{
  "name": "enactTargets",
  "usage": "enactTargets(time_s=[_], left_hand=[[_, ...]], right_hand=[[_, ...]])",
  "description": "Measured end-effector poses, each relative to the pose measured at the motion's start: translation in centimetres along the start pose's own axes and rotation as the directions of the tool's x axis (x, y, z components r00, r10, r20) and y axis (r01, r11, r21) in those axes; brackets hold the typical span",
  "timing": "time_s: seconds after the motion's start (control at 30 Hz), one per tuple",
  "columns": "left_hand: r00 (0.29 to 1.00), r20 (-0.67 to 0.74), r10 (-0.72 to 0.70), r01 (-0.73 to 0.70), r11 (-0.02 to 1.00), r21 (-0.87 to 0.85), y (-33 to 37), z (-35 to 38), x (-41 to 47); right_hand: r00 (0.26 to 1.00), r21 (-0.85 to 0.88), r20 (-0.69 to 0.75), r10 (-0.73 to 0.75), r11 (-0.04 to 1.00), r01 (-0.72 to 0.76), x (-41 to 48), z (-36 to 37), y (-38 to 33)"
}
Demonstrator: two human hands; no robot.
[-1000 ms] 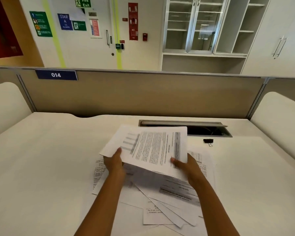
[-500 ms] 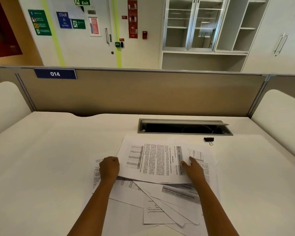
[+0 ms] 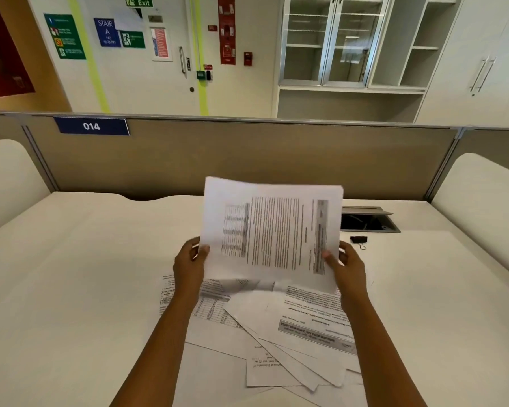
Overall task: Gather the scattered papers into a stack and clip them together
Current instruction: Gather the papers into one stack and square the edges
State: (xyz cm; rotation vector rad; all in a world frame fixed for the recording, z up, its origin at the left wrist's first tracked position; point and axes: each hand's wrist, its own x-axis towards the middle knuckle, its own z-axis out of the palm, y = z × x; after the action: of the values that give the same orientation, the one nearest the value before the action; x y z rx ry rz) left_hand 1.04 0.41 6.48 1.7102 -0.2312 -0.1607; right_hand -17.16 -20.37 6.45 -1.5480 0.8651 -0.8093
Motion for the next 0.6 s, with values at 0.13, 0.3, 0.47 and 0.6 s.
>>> enactTargets(time_s=[0.13, 0.3, 0.47, 0.6], left_hand=[[0.992, 0.086, 0.088, -0.088, 0.996, 0.004, 1.0, 0.3, 0.0], [0.988, 0.156, -0.016, 0.023, 0.999, -0.039, 0.1, 0.1, -0.2], [0.98, 0.199, -0.021, 0.034, 0.997, -0.065, 0.1, 0.1, -0.3], [0.97, 0.22, -0.103, 0.134, 0.982, -0.132, -0.1, 0.1, 0.0]], right_hand=[[0.996, 0.086, 0.055, -0.07, 0.994, 0.065, -0.3, -0.2, -0.9], [0.995, 0.029, 0.095, -0.026, 0.999, 0.024, -0.8, -0.1, 0.1], [0.995, 0.033, 0.094, -0.032, 0.999, 0.029, -0.6, 0.0, 0.2], [0.991, -0.021, 0.132, 0.033, 0.999, -0.03, -0.5, -0.1, 1.2]])
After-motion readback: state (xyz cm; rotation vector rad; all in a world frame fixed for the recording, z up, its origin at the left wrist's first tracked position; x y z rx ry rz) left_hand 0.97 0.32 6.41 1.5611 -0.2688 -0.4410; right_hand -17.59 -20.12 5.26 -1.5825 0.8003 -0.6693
